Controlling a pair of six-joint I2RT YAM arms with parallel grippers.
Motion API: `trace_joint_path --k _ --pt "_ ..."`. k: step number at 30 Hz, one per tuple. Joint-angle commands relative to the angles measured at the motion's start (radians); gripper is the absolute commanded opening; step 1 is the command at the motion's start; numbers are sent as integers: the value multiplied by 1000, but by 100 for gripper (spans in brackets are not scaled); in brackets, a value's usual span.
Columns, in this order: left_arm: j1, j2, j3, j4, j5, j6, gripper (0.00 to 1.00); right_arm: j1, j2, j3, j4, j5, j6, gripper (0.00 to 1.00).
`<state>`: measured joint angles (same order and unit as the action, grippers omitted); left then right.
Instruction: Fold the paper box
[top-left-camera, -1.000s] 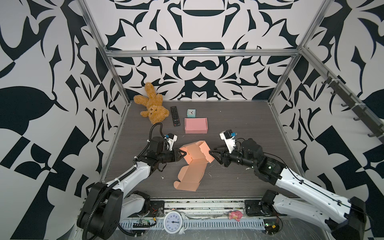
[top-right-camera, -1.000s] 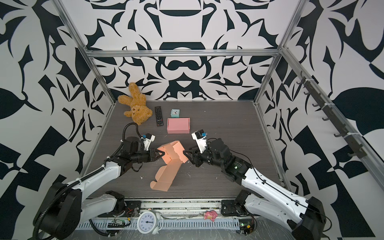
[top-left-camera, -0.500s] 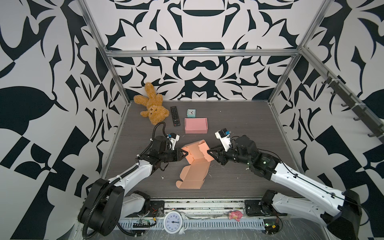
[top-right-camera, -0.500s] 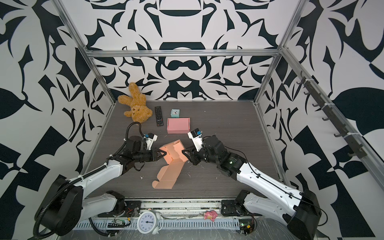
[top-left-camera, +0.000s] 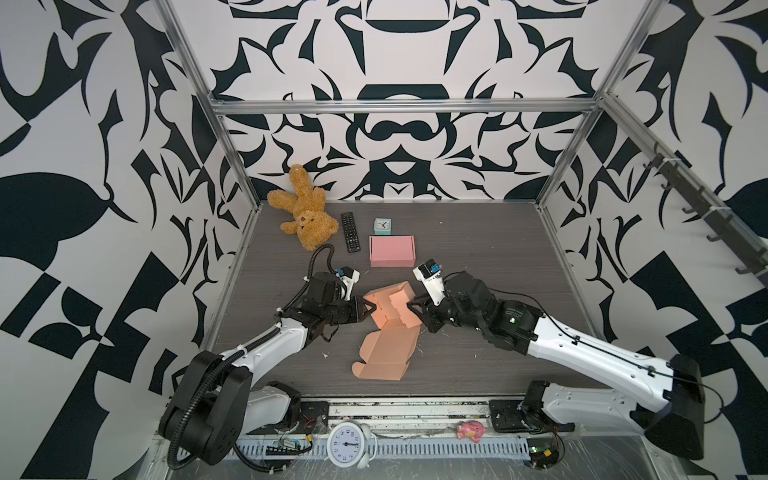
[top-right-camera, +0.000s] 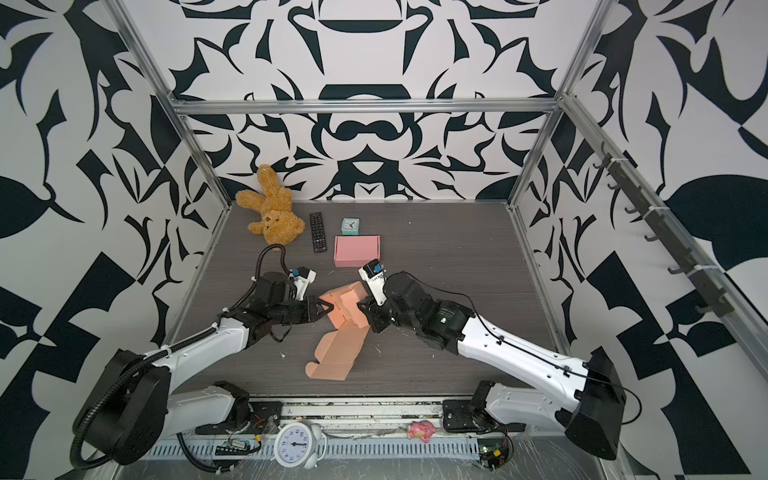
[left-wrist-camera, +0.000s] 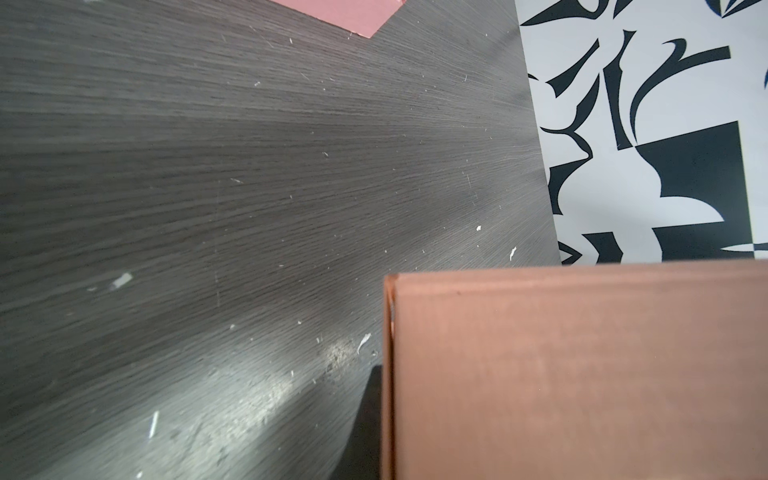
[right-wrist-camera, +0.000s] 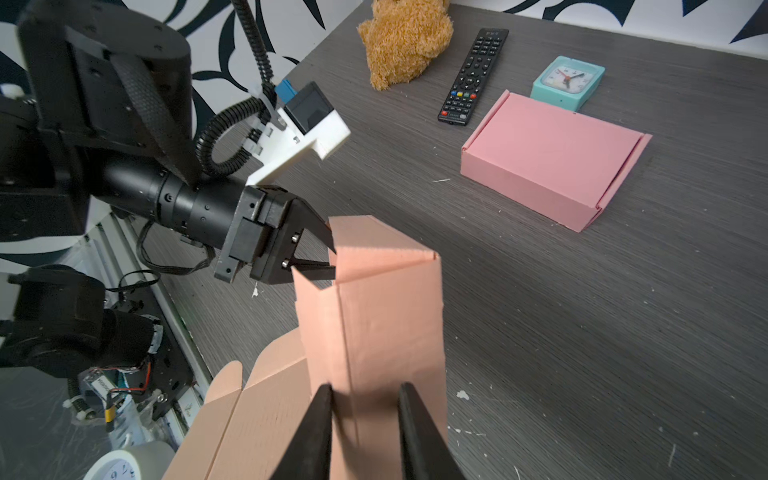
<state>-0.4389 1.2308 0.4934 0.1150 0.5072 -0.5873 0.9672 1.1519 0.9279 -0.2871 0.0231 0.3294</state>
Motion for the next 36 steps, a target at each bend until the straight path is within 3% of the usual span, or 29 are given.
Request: trace_joint_path --k 1,13,29,36 --pt "-4 2 22 -3 -33 -3 7 43 33 83 -72 158 -18 28" --pt "-7 3 14 -9 -121 -23 7 165 276 279 -213 460 2 24" --pt "-16 11 28 25 -124 -79 7 243 462 471 -428 794 29 33" --pt "-21 29 36 44 -104 -95 7 250 520 517 -485 870 49 38"
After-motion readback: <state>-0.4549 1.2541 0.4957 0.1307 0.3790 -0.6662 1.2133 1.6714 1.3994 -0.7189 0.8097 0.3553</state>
